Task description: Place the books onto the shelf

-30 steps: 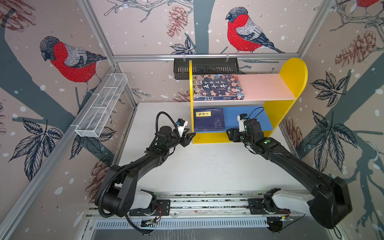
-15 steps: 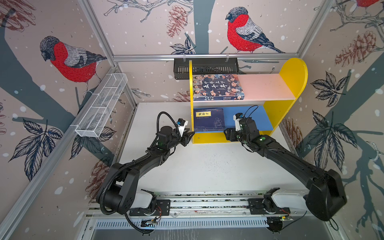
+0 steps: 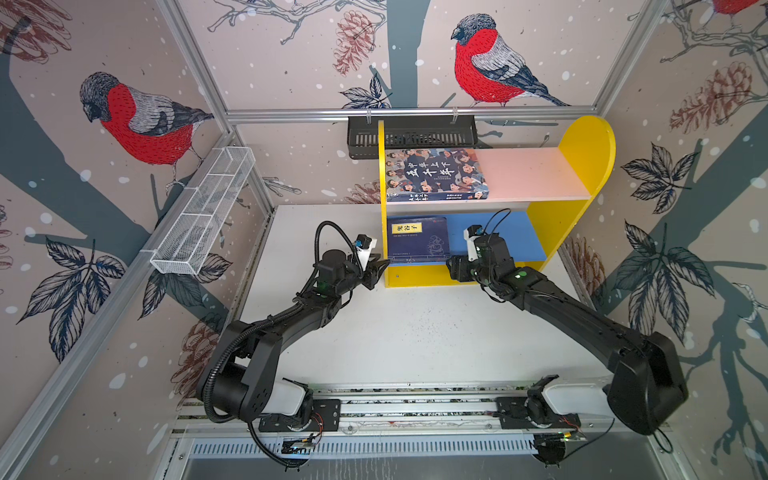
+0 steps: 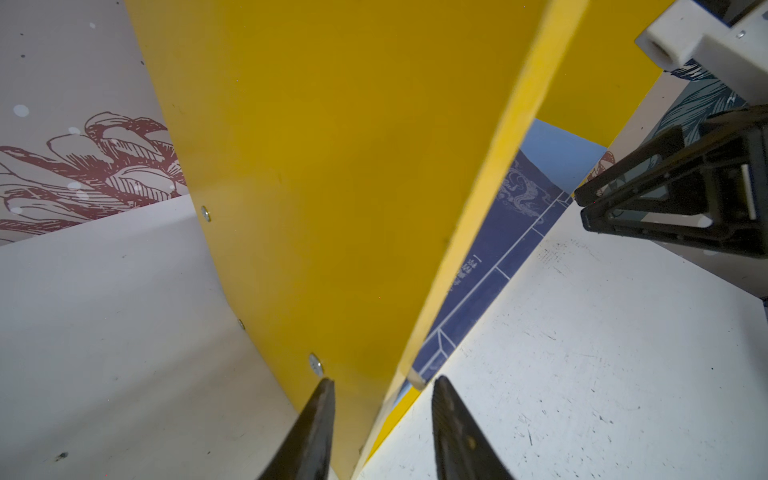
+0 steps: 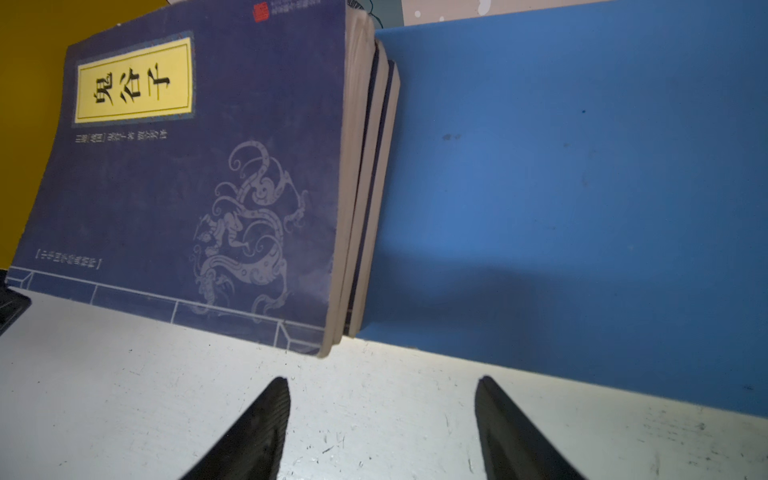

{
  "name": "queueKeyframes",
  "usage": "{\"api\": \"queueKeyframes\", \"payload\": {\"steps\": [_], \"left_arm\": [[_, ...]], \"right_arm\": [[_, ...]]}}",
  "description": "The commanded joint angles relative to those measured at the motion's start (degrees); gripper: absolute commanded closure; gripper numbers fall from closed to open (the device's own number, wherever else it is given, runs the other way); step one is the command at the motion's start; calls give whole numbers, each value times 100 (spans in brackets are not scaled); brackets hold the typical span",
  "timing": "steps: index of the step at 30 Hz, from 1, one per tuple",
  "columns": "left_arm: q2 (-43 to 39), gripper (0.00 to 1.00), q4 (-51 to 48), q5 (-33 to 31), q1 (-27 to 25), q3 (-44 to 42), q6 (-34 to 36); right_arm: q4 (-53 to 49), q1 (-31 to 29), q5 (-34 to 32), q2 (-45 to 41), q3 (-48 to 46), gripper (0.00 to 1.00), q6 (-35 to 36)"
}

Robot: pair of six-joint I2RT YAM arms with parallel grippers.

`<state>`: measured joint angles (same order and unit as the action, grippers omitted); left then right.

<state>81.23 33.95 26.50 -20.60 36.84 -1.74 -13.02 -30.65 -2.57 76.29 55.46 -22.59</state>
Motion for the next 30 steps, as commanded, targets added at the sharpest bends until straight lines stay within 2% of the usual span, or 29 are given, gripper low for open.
{"api": "queueKeyframes", "payload": {"steps": [1,30], "left_arm": [[16,60,314,-4,-5,17,-72],[90,64,270,-74,-14,89,-81]], "right_arm": [[75,-11,-104,39,69,28,70],[-61,-20,-135,380,387,28,184]]}}
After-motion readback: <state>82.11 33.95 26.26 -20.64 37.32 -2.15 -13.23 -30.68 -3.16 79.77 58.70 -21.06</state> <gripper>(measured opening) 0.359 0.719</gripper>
